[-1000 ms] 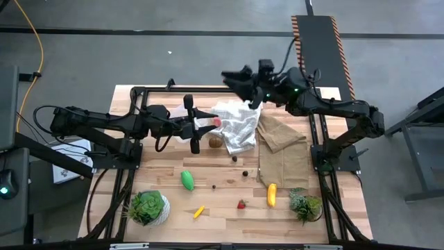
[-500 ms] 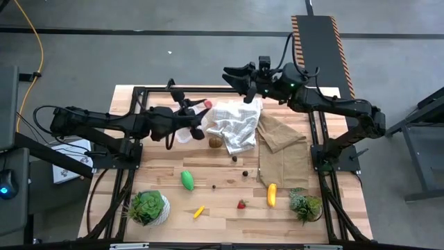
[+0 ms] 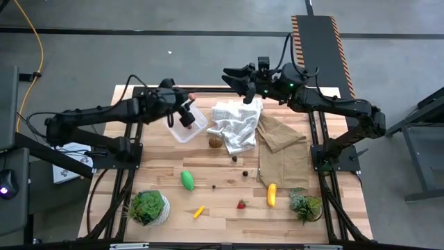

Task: Pick and placing Produce into tupperware
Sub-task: Put the pink peach into the transparent bin

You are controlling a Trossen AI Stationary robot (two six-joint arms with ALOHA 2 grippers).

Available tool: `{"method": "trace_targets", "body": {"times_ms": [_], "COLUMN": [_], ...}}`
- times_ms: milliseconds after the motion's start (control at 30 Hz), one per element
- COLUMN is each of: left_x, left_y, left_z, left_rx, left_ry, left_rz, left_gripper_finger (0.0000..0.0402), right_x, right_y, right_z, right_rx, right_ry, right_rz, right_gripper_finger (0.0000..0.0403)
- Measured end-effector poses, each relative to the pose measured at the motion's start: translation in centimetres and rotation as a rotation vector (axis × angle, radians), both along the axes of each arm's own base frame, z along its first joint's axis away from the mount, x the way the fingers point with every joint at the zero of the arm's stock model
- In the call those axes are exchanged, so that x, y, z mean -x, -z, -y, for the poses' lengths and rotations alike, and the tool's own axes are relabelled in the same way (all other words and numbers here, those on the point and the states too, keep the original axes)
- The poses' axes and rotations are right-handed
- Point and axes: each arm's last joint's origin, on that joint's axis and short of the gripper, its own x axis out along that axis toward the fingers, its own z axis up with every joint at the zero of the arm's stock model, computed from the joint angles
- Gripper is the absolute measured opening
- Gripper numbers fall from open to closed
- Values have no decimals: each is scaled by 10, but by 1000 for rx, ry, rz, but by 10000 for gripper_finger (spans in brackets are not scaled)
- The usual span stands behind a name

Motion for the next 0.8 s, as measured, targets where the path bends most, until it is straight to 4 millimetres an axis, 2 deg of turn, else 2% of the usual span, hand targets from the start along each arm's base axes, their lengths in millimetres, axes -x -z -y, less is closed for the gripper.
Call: {"method": "trace_targets", "body": {"times_ms": [200,433,633,800], "left_x": [21,37,39,35], "left_y": [15,24,38,55], "left_z": [-19,-28,-35,-41], "left_rx": [279,469,654,756], "left_ry": [-2,-25,-37,-99], "left_rz": [-24,-44,-47,-129], "left_gripper_finger": [133,133,133,133], "right_x": [-1,-1,-2,-2], "right_y": [2,5,7,8], "right_z": [0,0,0,0], "right_rx": [-7,-14,-16,-19], "right_ry": [-2,-3,-8,-18], "right_rz": [-24,-54,-65,-86], "right_gripper_finger": [229,229,229,229]}}
